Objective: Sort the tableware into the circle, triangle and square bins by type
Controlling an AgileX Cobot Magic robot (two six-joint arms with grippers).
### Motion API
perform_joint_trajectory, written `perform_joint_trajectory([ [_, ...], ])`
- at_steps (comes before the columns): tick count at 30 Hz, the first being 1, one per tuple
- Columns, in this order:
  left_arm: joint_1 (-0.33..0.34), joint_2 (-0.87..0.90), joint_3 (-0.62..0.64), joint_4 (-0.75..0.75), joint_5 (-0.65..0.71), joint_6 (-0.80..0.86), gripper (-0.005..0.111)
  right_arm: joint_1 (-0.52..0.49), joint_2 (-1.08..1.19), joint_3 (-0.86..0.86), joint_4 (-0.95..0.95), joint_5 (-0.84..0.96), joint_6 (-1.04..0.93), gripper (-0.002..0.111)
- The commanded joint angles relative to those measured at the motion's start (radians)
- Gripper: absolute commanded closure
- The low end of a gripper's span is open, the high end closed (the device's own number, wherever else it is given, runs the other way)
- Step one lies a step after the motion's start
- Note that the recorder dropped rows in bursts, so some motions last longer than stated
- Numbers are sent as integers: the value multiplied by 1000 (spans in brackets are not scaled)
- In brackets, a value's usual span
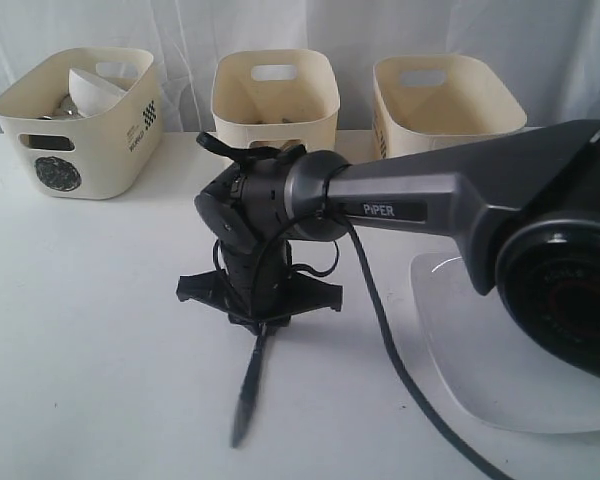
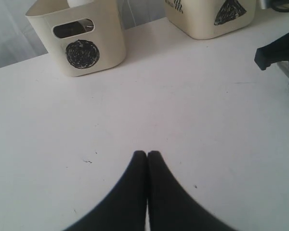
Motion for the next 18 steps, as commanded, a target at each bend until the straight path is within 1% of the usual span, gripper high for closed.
perform_joint_trajectory([
  [1, -5, -5, 3, -7, 9, 2, 107, 3, 41, 15, -9, 54, -23, 105],
  [3, -5, -5, 3, -7, 9, 2, 107, 2, 41, 17, -50, 91, -34, 107],
  [6, -5, -5, 3, -7, 9, 2, 107, -2, 41, 34, -104, 136, -88, 107],
  [9, -5, -5, 3, -7, 9, 2, 107, -14, 21, 76, -117, 128, -132, 107],
  [11, -5, -5, 3, -7, 9, 2, 107, -28, -17, 113, -133, 67, -134, 107],
  [15, -5, -5, 3, -7, 9, 2, 107, -62, -132, 194, -142, -154, -137, 108],
  [18, -5, -5, 3, -7, 9, 2, 107, -99, -211, 244, -142, -247, -139, 108],
])
